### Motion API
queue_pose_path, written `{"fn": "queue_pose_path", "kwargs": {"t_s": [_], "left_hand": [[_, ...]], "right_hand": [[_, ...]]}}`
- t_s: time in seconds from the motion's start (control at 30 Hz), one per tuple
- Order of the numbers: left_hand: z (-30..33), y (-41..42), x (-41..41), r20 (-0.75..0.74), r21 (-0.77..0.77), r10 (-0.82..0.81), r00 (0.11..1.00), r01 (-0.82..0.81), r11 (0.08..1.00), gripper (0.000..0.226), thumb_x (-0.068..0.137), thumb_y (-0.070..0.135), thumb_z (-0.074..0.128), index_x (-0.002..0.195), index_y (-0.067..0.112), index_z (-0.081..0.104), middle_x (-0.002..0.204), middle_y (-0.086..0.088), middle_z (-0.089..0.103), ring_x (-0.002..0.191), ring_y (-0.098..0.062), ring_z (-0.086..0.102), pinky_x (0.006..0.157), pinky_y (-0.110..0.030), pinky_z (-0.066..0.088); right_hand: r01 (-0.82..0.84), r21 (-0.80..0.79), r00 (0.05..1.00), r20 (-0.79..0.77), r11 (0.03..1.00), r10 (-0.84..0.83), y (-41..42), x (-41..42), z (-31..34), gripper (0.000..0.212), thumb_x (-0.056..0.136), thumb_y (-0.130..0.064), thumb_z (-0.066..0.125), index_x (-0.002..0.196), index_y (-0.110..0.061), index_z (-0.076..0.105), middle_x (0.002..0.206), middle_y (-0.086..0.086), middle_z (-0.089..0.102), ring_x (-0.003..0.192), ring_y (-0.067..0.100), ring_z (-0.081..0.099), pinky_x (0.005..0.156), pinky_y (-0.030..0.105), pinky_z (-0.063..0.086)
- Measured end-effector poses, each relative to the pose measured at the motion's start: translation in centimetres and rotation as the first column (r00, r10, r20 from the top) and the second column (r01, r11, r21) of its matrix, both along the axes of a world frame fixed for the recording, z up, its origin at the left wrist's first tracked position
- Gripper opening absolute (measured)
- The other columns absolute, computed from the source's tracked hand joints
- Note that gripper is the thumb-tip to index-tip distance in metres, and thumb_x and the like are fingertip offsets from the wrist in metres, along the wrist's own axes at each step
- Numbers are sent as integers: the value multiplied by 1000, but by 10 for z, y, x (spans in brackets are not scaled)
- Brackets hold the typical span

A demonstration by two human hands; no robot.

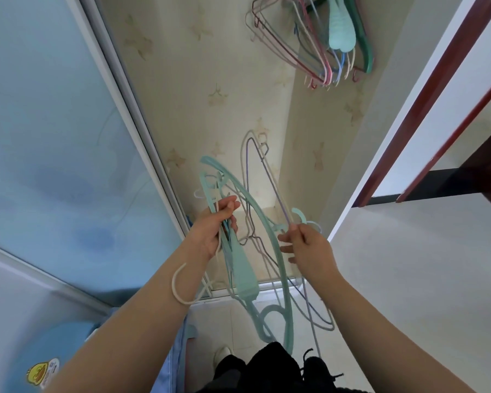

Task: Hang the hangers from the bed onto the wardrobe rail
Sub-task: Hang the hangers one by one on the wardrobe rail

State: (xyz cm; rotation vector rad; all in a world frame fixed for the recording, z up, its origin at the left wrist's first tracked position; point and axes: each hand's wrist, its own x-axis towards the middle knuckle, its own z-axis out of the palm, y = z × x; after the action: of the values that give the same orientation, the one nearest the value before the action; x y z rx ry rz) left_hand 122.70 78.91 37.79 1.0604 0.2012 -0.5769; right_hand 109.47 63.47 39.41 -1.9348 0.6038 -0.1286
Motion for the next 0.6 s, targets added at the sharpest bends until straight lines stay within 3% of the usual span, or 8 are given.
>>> {"fn": "queue_pose_path", "kwargs": {"t_s": [0.07, 0.17, 0.27, 0.43, 0.6], "left_hand": [[-1, 1, 0, 14, -9, 11, 1000, -11, 1000, 14, 95, 7, 54, 96, 11, 67, 82, 1, 72, 50, -11, 49, 46, -21, 48], [-2, 2, 3, 27, 3, 52, 998, -52, 999, 16, 98, 12, 50, 96, 13, 66, 78, 3, 72, 47, -10, 48, 45, -20, 46], [-3, 8, 8, -9, -17, 110, 994, -110, 994, 21, 101, 16, 46, 94, 15, 65, 76, 3, 68, 41, -9, 47, 41, -17, 43], [-3, 17, 17, -65, -61, 140, 988, -144, 988, 23, 102, 21, 43, 92, 13, 61, 77, -1, 59, 40, -9, 46, 39, -15, 38], [4, 10, 18, -34, -88, 24, 999, -27, 996, 22, 100, 27, 45, 93, 15, 61, 66, 3, 59, 44, -8, 47, 38, -15, 38]], "right_hand": [[-4, 91, 1000, 2, 996, 4, -6, 3, 2, 31, 103, -29, 36, 83, -17, 56, 85, 1, 68, 66, 10, 63, 67, 33, 55], [31, -17, 998, 53, 999, -30, -20, 4, -1, 30, 101, -24, 40, 82, -16, 61, 65, 1, 56, 55, 12, 48, 59, 26, 41], [121, -10, 988, 101, 993, -120, -48, 3, -2, 20, 99, -24, 46, 95, -19, 66, 57, -1, 47, 50, 13, 42, 54, 25, 35], [168, -93, 986, 18, 981, -167, -89, 0, -8, 26, 99, -25, 41, 96, -20, 66, 62, 3, 49, 53, 14, 44, 53, 26, 36], [114, -204, 990, -55, 972, -128, -89, 13, -28, 28, 99, -23, 35, 98, -19, 63, 68, 1, 53, 64, 19, 52, 58, 28, 39]]}}
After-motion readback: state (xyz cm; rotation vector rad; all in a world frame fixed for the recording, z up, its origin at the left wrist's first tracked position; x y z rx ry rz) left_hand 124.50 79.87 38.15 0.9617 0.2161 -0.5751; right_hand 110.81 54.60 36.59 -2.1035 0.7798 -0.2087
